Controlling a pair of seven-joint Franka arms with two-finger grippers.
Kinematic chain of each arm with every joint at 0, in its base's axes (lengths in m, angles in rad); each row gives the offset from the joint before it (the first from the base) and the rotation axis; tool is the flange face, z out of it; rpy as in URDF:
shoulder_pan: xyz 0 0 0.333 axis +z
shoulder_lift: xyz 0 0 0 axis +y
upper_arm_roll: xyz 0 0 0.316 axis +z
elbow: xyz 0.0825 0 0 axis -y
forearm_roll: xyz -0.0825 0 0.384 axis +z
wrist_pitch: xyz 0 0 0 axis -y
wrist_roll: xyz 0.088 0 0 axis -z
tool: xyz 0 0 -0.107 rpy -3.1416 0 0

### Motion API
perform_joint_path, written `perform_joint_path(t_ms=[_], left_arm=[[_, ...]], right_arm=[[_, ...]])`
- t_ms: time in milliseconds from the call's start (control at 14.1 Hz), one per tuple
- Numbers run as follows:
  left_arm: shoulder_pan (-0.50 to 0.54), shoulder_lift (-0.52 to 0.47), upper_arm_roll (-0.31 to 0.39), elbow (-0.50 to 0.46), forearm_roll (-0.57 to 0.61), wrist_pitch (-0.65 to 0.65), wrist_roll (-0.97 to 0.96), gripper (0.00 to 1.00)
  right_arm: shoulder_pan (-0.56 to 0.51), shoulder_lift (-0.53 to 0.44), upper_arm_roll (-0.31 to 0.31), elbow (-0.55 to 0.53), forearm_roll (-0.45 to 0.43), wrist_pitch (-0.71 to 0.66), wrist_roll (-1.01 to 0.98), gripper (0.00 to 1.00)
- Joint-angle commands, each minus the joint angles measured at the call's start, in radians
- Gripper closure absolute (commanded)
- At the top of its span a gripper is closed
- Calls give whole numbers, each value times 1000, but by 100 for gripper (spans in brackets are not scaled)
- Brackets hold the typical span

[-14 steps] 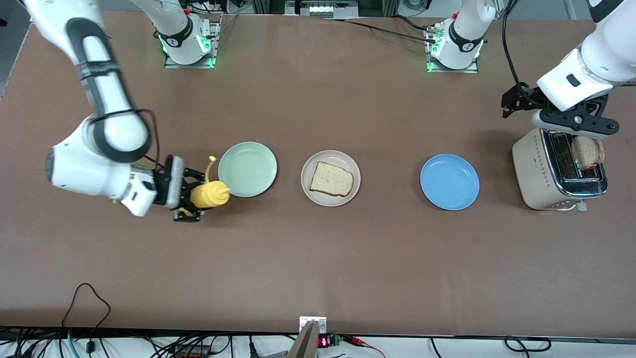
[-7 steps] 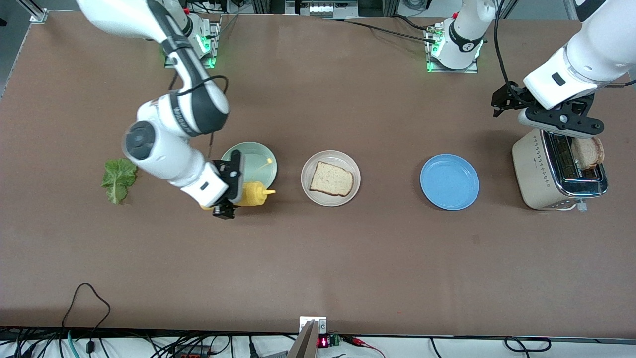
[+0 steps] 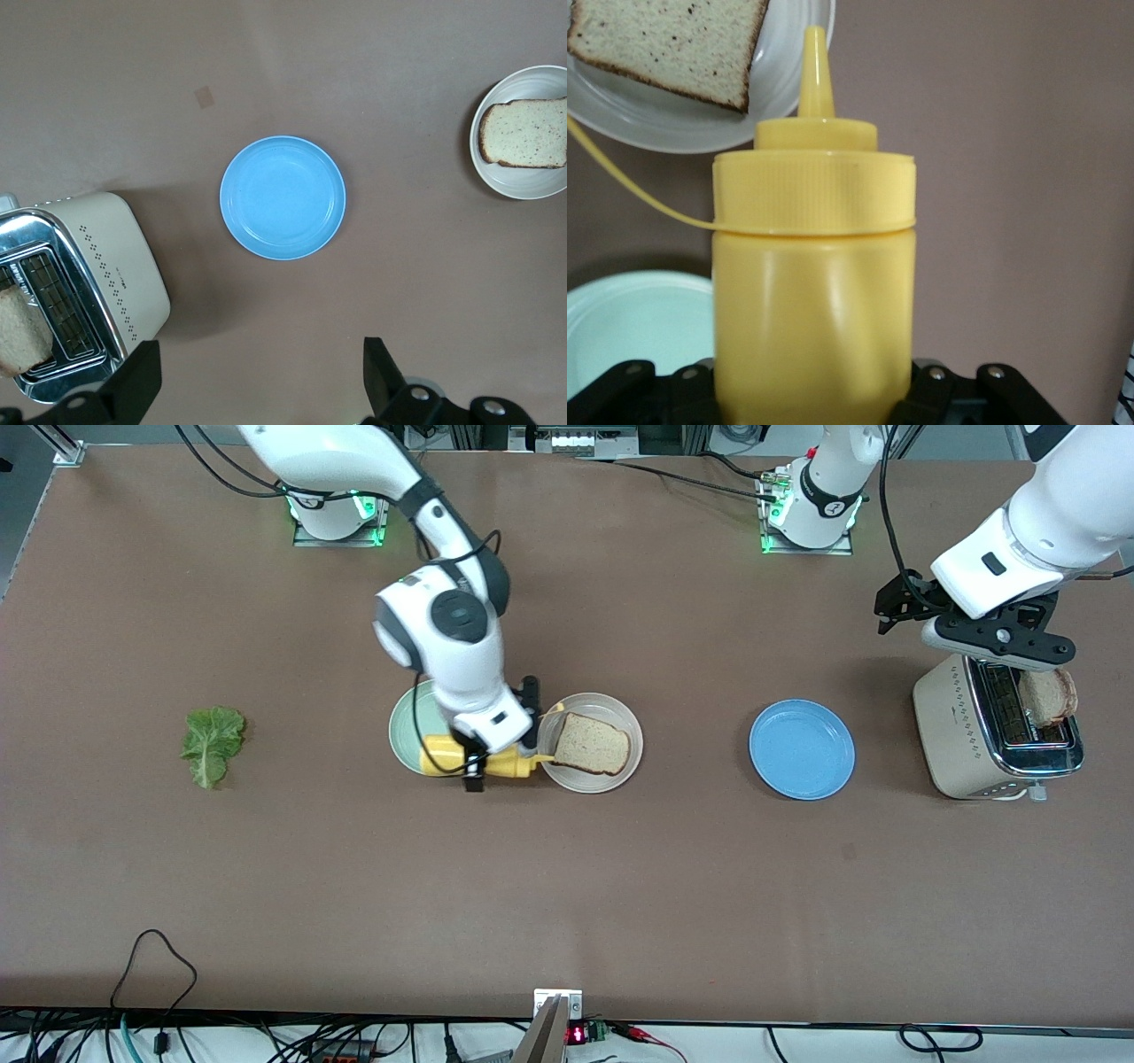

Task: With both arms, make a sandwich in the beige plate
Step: 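Lift the yellow bottle and tilt it over the bread with the right gripper, then carry the yellow bottle back and set it down with the right gripper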

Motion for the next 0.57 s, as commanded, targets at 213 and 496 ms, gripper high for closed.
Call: perform_joint_path(t_ms=[213,496], left_arm=[[0,10,-26,24,17,-8,-8,0],[38,11,-14,16,11,-14,-7,0]], right_arm=[[158,165,-14,216,-241,-205,207,77],[180,196,-16,251,-275,-232,221,77]])
